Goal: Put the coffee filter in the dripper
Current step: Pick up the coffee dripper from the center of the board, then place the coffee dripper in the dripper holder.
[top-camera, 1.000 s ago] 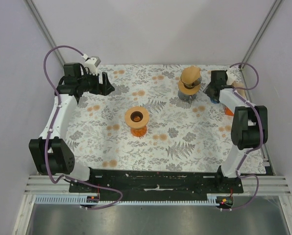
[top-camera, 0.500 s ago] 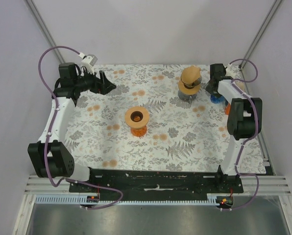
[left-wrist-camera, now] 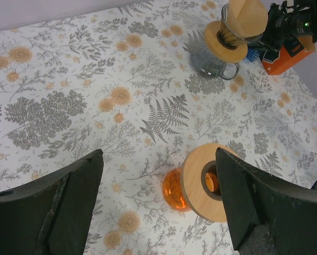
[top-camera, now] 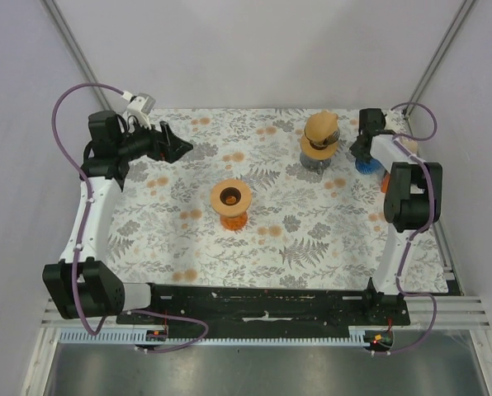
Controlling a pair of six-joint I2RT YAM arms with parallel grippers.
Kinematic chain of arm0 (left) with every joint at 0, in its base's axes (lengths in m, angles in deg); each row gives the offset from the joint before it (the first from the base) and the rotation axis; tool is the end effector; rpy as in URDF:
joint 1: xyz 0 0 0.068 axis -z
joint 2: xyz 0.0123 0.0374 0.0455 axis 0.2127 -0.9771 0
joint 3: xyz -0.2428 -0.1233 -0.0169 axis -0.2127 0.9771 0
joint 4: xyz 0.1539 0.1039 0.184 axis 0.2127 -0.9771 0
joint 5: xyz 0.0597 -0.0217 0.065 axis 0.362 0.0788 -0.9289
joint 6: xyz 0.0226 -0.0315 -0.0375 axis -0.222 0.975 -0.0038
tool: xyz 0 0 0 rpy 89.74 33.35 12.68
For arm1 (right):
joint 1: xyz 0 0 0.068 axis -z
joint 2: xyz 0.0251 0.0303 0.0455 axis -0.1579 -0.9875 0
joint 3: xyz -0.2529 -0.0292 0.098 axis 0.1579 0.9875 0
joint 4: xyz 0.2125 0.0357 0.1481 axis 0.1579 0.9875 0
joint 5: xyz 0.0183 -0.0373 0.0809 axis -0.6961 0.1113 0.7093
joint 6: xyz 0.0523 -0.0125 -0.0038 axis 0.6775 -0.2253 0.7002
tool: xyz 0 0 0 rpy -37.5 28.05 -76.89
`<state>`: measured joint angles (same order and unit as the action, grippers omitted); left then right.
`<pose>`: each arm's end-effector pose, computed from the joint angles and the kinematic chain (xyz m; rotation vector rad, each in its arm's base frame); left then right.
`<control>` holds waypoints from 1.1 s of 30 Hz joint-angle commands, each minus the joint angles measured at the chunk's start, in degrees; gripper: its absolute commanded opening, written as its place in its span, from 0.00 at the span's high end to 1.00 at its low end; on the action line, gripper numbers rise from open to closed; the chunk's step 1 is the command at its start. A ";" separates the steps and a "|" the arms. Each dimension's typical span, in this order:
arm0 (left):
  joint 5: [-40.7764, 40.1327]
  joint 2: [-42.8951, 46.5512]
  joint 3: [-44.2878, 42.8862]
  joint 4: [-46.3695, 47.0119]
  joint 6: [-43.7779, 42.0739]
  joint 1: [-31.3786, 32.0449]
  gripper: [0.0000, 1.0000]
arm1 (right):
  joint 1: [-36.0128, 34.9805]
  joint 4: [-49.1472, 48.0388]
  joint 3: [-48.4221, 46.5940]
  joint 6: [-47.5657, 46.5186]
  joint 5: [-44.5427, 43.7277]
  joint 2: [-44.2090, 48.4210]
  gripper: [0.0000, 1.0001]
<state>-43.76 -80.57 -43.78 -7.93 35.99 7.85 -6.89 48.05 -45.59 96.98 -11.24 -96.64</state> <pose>0.3005 -0.0022 0.3761 0.4246 1.8665 -0.7402 0.4515 -0.0282 0.1923 1.0308 2.2295 -0.0964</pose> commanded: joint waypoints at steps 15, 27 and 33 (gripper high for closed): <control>0.42 11.86 13.45 4.81 10.88 0.03 0.03 | -6.85 -8.36 4.59 -45.36 -1.92 41.42 1.00; 1.61 4.22 -12.65 -34.14 7.44 -0.67 0.03 | -38.29 -14.01 6.79 -107.06 1.18 44.97 1.00; 0.76 4.48 -20.82 -33.62 4.81 -1.99 0.02 | -47.98 -15.05 10.56 -130.10 1.86 42.58 1.00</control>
<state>-44.24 -75.94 -57.90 -38.23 43.80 7.09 -51.17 35.55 -36.94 -10.90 -9.51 -54.39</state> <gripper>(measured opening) 0.972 0.048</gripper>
